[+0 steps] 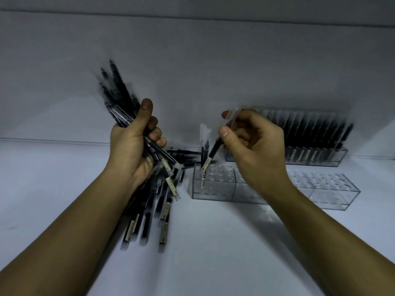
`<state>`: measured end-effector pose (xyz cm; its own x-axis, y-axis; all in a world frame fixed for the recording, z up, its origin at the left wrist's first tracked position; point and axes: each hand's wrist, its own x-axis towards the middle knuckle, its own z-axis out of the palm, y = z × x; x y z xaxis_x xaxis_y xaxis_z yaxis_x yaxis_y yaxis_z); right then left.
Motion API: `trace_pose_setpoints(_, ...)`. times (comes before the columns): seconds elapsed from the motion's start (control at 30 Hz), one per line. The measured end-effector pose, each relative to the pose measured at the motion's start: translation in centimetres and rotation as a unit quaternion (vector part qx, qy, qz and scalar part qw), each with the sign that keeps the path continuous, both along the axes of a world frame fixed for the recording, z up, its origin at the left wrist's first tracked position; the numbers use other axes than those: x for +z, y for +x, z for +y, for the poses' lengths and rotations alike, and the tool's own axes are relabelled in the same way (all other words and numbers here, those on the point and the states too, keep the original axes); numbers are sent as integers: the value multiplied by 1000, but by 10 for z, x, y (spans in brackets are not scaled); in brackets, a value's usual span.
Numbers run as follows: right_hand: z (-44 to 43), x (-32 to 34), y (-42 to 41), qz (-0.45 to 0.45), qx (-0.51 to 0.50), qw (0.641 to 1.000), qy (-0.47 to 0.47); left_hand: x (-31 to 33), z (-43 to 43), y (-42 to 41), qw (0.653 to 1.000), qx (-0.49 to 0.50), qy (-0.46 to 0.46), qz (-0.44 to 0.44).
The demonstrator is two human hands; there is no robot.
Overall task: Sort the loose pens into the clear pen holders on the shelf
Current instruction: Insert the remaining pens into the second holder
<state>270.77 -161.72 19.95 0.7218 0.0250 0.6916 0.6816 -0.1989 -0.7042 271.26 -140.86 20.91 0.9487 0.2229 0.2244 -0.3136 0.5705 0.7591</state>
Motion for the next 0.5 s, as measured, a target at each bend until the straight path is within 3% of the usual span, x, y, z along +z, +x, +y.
trace_pose_setpoints(0.5, 6, -16, 2, -80, -18, 984, -157, 0, -3, -2, 999, -2, 36, -4)
